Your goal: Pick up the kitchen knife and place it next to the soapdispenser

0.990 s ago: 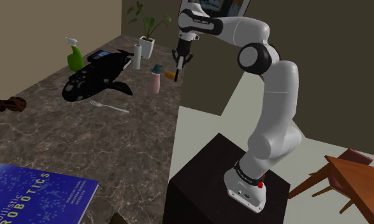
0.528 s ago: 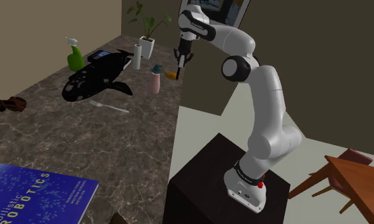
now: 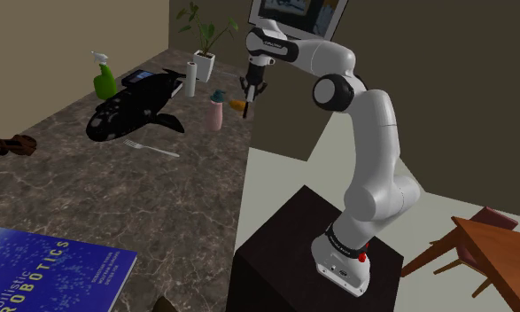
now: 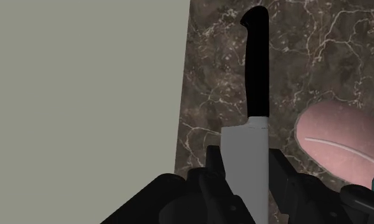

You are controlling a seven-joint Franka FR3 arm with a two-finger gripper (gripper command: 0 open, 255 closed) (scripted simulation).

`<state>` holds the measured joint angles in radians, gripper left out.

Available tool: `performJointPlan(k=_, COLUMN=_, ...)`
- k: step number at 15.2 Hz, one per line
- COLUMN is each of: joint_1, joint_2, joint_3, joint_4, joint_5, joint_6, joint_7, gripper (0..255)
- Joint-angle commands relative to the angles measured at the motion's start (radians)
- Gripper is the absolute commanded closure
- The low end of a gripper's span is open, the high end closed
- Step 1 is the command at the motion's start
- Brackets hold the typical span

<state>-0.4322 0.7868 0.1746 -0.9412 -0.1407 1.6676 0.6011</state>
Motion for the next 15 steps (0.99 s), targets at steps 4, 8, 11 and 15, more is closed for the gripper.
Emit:
performJointPlan(k=4, joint_1=-0.005, joint_2=-0.003, joint_3=0.0, joint_4=-0.073, joint_5=-0.001, joint_6=0.07, joint_7=0.005, gripper=255)
performJointPlan(k=8, joint_1=-0.008, joint_2=0.002, joint_3=-0.001, joint_4=-0.119, joint_5=-0.003, joint_6=0.12, joint_7=0.008, gripper=255)
performJointPlan(k=11, joint_1=-0.01, joint_2=0.009, joint_3=-0.002, joint_4=-0.148, joint_5=-0.004, joint_6=0.156, joint_7=0.011, gripper=255)
performJointPlan(k=15, joint_1=-0.011, joint_2=0.022, joint_3=-0.003, joint_4=-0.18, joint_5=-0.007, joint_6=0.2, joint_7=0.013, gripper=255)
